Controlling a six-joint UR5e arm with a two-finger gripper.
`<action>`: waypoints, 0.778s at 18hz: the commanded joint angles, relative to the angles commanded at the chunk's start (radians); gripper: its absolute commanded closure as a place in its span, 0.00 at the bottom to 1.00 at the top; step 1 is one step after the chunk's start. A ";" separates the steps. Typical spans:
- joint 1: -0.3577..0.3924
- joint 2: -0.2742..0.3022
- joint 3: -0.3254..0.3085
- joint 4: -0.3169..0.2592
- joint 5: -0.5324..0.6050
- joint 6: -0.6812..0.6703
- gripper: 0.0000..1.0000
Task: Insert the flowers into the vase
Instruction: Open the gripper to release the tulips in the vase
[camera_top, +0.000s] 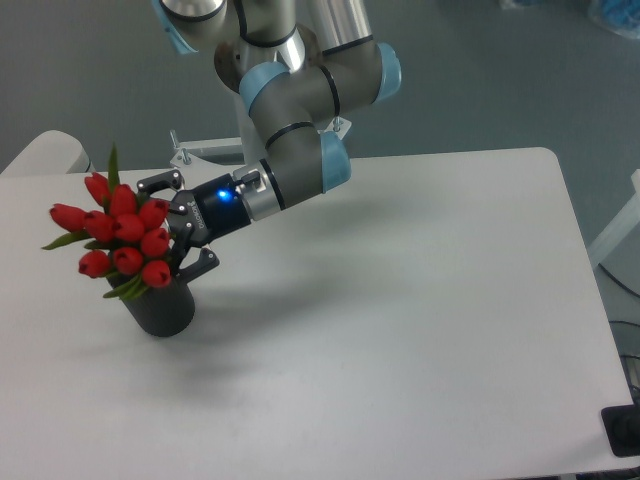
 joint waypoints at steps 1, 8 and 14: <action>0.000 0.002 -0.002 0.000 0.000 0.000 0.00; 0.012 0.008 -0.015 0.000 0.003 0.000 0.00; 0.038 0.023 -0.032 0.000 0.006 0.002 0.00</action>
